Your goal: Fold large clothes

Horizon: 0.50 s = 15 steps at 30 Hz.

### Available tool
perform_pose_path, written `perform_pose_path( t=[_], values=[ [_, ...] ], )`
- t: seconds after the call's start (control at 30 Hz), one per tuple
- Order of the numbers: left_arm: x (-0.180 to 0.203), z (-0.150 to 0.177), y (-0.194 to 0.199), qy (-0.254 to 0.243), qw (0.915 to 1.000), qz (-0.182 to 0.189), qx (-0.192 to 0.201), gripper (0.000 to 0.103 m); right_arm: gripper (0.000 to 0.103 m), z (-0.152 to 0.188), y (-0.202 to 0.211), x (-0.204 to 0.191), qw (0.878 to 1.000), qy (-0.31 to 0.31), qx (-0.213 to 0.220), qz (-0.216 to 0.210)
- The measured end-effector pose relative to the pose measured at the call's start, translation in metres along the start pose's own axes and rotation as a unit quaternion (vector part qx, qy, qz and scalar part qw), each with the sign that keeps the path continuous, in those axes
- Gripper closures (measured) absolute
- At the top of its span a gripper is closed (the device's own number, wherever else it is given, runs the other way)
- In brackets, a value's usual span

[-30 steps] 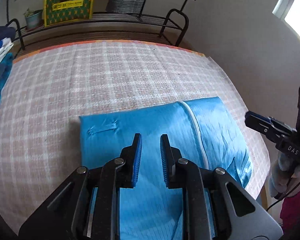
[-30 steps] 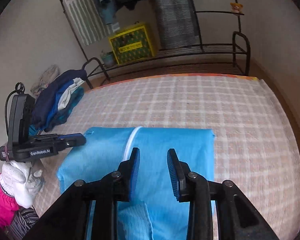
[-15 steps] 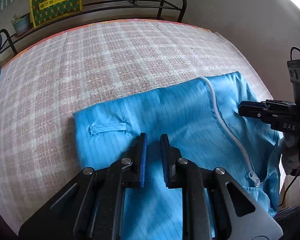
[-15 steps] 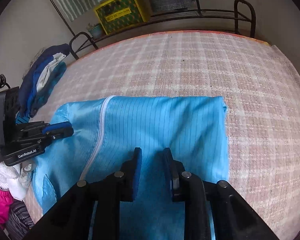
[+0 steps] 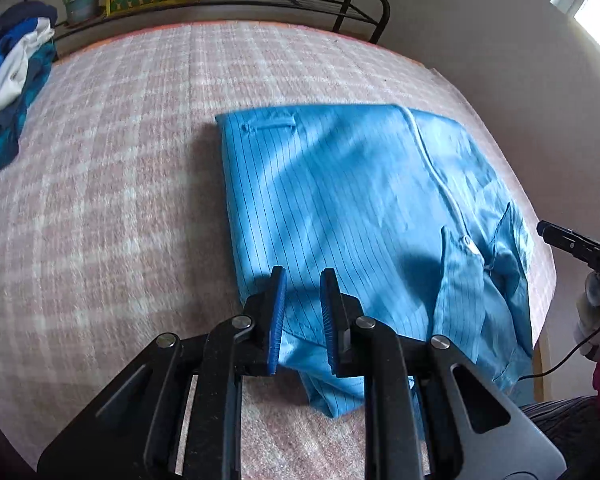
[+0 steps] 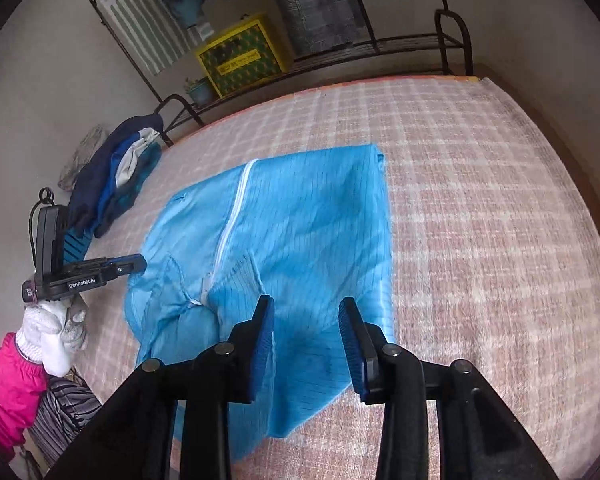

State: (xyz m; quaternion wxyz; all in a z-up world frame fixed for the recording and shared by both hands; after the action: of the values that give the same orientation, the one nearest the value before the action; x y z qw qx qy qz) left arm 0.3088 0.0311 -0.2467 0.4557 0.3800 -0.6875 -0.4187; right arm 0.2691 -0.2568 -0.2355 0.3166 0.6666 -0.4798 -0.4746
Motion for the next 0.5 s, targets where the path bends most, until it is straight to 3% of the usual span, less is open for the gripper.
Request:
perform_pose_path(
  t=[0.1,0.2,0.33,0.4,0.5],
  values=[
    [0.001,0.012,-0.012,0.001,1.0000,-0.006,-0.005,0.086,0.067,0.004,-0.018,0.013,1.000,-0.003,-0.020,0.012],
    [0.006,0.019,-0.010,-0.012,0.9998,-0.018,0.000,0.086,0.074,0.018,-0.047,0.031,0.995,-0.013,-0.079,0.052],
    [0.001,0.029,-0.005,-0.010,0.9998,-0.012,-0.009,0.086,0.074,0.029,-0.041,0.042,0.994,-0.037,-0.097,0.030],
    [-0.008,0.034,0.004,0.004,1.0000,0.002,-0.008,0.086,0.073,0.032,-0.029,0.042,0.995,-0.029,-0.091,0.033],
    [-0.020,0.033,0.023,0.039,0.9982,0.044,0.009,0.079,0.068,0.025,-0.002,0.039,0.999,-0.008,-0.035,0.021]
  ],
)
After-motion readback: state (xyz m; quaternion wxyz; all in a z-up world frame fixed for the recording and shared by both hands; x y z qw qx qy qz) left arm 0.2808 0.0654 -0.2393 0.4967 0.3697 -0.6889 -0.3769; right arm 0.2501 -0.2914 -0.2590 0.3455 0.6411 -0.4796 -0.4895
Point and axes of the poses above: each gripper's, at about its wrist camera, not at the fingertips, and y roughly against the way its jaws point, x to its right, z to its underside, the point moved 6 cm from there along -y, roughly the way its jaws point, and after that the axes turned 12 degrees about -x, right-handed, at the moved point
